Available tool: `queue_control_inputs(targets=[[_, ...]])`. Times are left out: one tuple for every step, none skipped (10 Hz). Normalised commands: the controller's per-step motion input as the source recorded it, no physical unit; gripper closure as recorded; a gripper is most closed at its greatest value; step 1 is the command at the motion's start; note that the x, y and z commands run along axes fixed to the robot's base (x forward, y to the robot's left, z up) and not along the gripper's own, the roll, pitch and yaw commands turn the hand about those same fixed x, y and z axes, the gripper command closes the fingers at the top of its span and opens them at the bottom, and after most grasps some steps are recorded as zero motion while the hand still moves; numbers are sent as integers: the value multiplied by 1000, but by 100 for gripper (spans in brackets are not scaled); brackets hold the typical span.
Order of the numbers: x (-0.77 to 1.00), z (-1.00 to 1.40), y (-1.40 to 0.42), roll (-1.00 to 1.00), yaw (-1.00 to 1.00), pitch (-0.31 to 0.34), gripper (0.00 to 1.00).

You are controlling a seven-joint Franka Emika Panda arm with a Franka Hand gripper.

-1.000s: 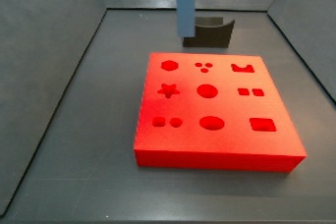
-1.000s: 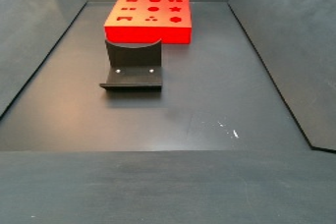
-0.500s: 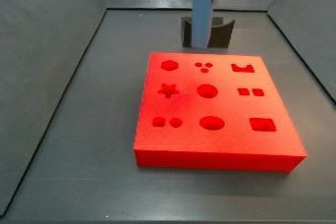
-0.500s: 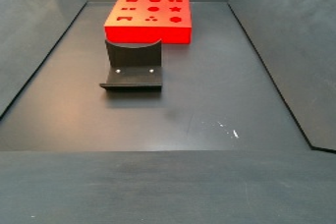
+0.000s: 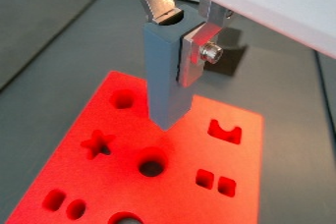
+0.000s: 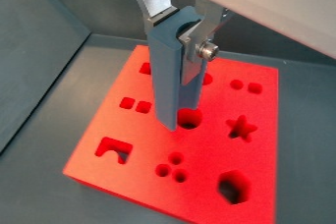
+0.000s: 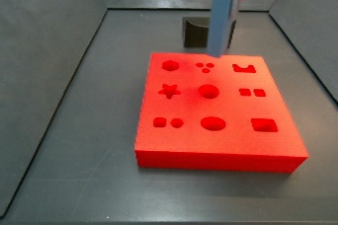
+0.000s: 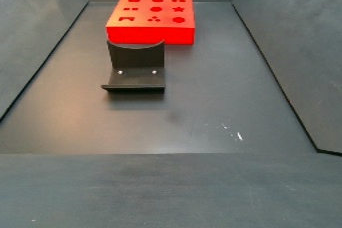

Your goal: Insert the arch object.

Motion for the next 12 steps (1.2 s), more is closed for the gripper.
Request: queue_control_inputs(targets=[[620, -266, 97, -71, -609, 0, 100], [640, -300, 103, -56, -591, 0, 100], [614, -294, 109, -59, -617, 0, 100], [509, -289, 129, -63, -711, 0, 100], [360, -211, 149, -51, -840, 0, 100], [249, -183, 103, -24, -917, 0, 100], [240, -177, 100, -23, -926, 0, 100], [200, -174, 83, -14, -951, 0, 100], [137, -134, 49, -7, -989, 0, 100], [114, -117, 31, -4, -1000, 0, 100], [69, -83, 0, 0, -1000, 0, 100], [86, -54, 0, -10, -1000, -11, 100]])
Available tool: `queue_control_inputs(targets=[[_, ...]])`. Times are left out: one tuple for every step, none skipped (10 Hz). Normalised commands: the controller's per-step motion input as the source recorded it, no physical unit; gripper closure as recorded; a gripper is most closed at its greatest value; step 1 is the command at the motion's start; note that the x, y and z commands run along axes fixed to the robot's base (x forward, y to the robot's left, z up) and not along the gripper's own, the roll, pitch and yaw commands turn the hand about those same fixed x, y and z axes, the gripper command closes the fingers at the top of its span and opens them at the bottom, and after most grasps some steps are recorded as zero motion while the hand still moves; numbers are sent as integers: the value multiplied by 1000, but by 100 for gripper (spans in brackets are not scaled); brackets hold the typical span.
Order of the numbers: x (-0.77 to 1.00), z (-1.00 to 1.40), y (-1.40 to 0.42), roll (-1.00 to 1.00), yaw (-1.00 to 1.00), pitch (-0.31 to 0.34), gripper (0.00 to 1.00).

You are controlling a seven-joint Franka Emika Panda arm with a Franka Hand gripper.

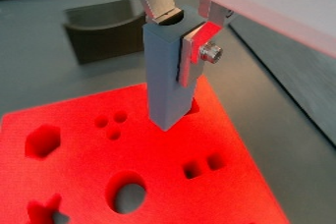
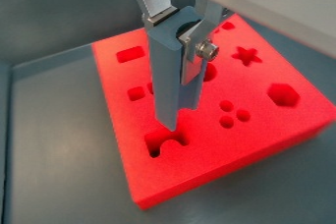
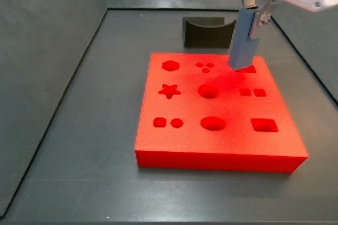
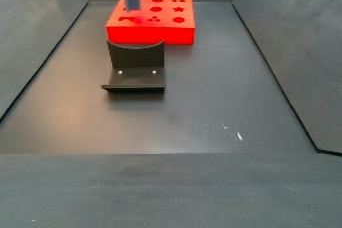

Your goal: Insert the arch object.

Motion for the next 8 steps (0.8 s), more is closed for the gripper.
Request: queue_control_inputs(targets=[[197, 0, 46, 69, -877, -17, 100], [254, 0, 94, 241, -686, 0, 100], [369, -80, 0, 204, -683, 0, 100], [429, -31, 0, 104, -634, 0, 100], [160, -66, 0, 106, -346, 31, 100], [211, -131, 0, 76, -371, 31, 100], [157, -89, 0, 80, -311, 9, 100], [91, -146, 26, 197, -280, 16, 100]])
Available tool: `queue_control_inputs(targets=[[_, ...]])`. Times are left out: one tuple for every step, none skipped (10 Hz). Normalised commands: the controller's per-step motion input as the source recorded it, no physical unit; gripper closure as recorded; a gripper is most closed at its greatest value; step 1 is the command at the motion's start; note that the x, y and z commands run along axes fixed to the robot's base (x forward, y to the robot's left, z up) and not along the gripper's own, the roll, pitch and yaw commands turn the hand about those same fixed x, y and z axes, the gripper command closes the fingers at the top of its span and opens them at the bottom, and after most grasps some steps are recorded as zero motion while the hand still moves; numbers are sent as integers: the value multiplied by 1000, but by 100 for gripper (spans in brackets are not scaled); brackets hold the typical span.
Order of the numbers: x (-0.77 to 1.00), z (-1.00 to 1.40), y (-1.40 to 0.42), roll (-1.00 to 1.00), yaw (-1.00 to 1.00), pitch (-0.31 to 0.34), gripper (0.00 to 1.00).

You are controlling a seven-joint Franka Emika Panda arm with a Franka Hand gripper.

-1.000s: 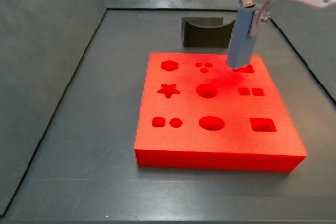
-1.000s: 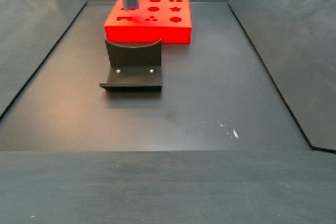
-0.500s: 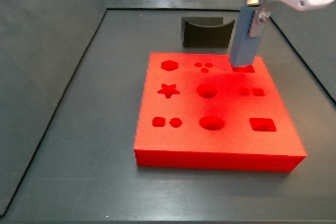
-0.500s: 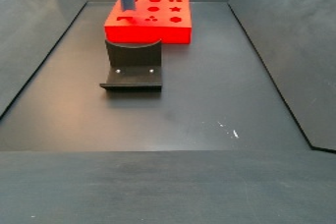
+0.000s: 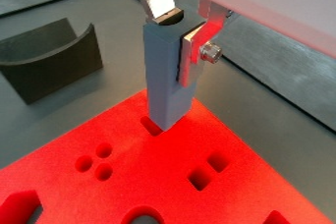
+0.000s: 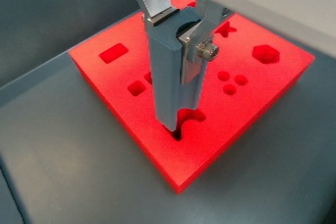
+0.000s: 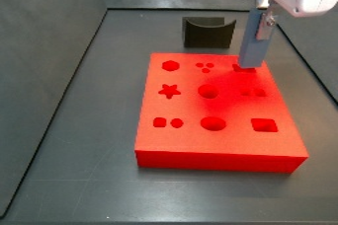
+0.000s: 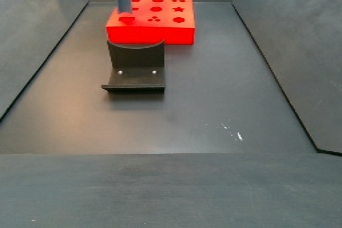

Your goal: Insert the arch object.

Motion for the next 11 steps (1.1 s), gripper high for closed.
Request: queue_control_inputs(targets=[[80, -140, 11, 193, -283, 13, 100], [0, -80, 6, 161, -371, 37, 100], [0, -74, 0, 86, -326, 3, 100], [0, -80, 0, 49, -306, 0, 100], [0, -117, 0, 57, -369, 13, 100], [-11, -89, 54, 24, -343, 4, 100], [-11, -77, 23, 0, -246, 0, 100], [0, -97, 0, 0, -129, 0, 100], [-17, -103, 14, -11, 0, 0, 100], [-83, -117, 3, -36, 0, -19, 100], [0, -134, 0, -64, 51, -17, 100]])
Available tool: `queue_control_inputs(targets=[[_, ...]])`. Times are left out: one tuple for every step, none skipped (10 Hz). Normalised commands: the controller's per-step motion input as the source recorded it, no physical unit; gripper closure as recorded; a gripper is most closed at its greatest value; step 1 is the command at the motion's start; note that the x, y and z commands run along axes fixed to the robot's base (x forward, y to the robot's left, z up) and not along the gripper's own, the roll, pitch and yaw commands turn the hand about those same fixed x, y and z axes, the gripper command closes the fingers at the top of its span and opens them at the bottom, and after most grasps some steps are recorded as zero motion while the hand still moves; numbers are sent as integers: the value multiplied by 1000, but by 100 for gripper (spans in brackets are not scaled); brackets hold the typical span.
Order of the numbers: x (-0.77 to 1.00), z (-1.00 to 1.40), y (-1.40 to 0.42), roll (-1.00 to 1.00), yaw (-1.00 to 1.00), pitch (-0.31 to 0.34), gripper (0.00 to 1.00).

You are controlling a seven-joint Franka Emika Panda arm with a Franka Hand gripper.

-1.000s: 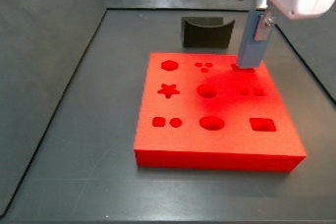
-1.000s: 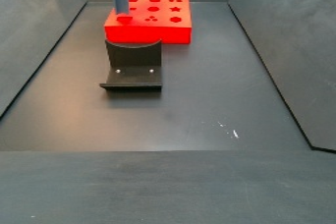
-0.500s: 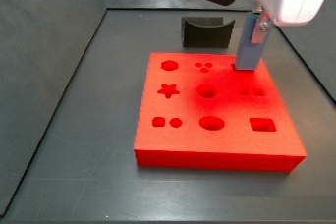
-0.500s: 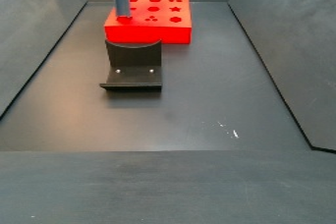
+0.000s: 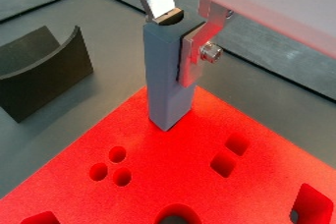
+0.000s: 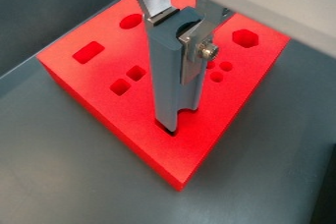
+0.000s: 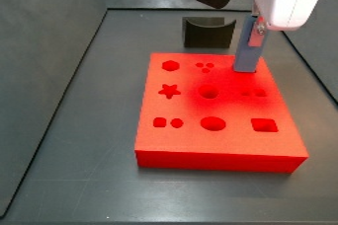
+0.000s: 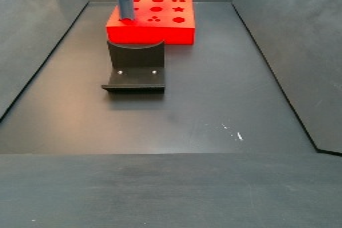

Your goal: Insert the arch object.

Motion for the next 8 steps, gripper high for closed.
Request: queue_control_inputs(targets=[[0, -206, 0, -36, 43, -31, 100], [0, -206, 0, -33, 91, -27, 100], [220, -246, 0, -26, 226, -16, 100], [249, -277, 0, -7, 269, -6, 100], [163, -297, 17, 0, 283, -27, 100], [0, -237, 0, -37, 23, -30, 100], [-57, -291, 0, -11, 0, -43, 100], [-149, -477, 29, 0, 0, -60, 100]])
